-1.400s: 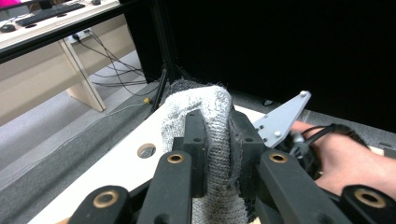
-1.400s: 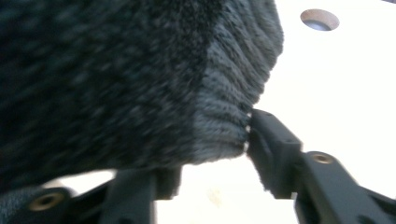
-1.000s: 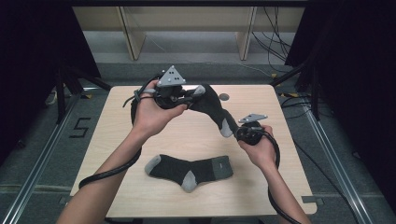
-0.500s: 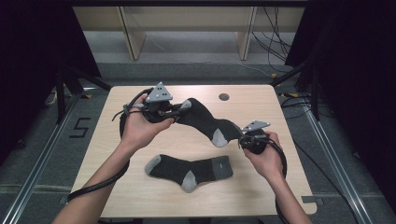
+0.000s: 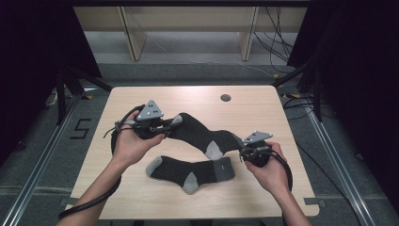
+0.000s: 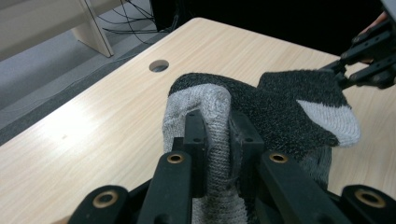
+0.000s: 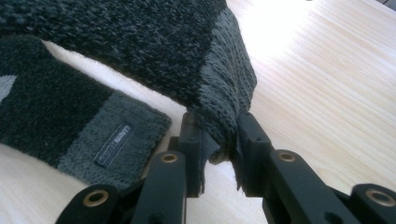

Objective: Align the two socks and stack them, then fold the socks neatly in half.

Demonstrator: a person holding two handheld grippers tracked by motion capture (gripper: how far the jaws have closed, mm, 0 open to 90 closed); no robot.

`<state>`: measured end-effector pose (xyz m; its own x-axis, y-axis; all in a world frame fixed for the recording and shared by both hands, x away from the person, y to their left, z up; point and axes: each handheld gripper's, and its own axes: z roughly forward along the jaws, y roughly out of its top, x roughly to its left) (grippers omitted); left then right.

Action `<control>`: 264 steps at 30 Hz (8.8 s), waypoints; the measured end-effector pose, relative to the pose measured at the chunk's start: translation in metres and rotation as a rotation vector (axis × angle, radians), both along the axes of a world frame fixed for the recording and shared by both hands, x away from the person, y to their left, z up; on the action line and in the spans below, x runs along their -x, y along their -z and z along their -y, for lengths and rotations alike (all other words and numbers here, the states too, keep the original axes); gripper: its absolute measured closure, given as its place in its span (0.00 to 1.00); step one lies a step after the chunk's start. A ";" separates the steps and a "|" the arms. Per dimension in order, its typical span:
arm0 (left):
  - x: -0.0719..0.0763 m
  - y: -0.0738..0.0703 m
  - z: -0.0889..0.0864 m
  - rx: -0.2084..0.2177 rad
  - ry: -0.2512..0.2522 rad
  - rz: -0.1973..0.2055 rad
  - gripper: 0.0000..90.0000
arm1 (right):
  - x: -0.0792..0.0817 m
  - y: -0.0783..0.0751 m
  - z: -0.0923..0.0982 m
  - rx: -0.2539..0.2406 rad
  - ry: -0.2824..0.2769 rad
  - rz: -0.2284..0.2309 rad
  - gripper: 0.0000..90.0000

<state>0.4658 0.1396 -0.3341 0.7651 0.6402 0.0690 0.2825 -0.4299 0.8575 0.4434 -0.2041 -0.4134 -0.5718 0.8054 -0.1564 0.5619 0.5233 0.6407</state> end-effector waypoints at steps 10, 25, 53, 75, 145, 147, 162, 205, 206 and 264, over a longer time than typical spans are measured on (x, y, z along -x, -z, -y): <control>0.015 0.022 -0.016 0.005 -0.025 -0.016 0.88 | 0.008 0.006 -0.006 -0.016 -0.019 -0.013 0.84; 0.030 0.050 -0.034 0.039 -0.068 -0.046 0.88 | 0.017 0.015 -0.014 -0.077 -0.026 -0.039 0.84; 0.038 0.091 -0.046 -0.006 -0.102 -0.107 0.88 | 0.025 0.027 -0.026 -0.026 -0.069 -0.032 0.84; 0.046 0.113 -0.055 -0.054 -0.133 -0.113 0.87 | 0.034 0.033 -0.045 0.048 -0.104 -0.031 0.84; 0.043 0.133 -0.053 -0.133 -0.136 -0.155 0.87 | 0.001 0.027 -0.032 -0.198 0.058 -0.214 0.96; 0.041 0.133 -0.055 -0.156 -0.119 -0.164 0.87 | -0.001 0.030 -0.031 -0.184 0.056 -0.209 0.96; 0.041 0.131 -0.054 -0.063 -0.148 -0.163 0.60 | -0.006 0.047 -0.034 -0.109 0.059 -0.182 0.88; 0.038 0.139 -0.047 -0.170 -0.135 -0.171 0.91 | 0.016 0.041 -0.041 -0.055 -0.020 -0.173 0.96; 0.038 0.140 -0.046 -0.205 -0.130 -0.174 0.91 | 0.015 0.043 -0.041 -0.056 -0.014 -0.177 0.96; 0.038 0.137 -0.084 0.139 -0.319 -0.203 0.40 | 0.002 0.038 -0.002 -0.271 0.049 -0.105 0.59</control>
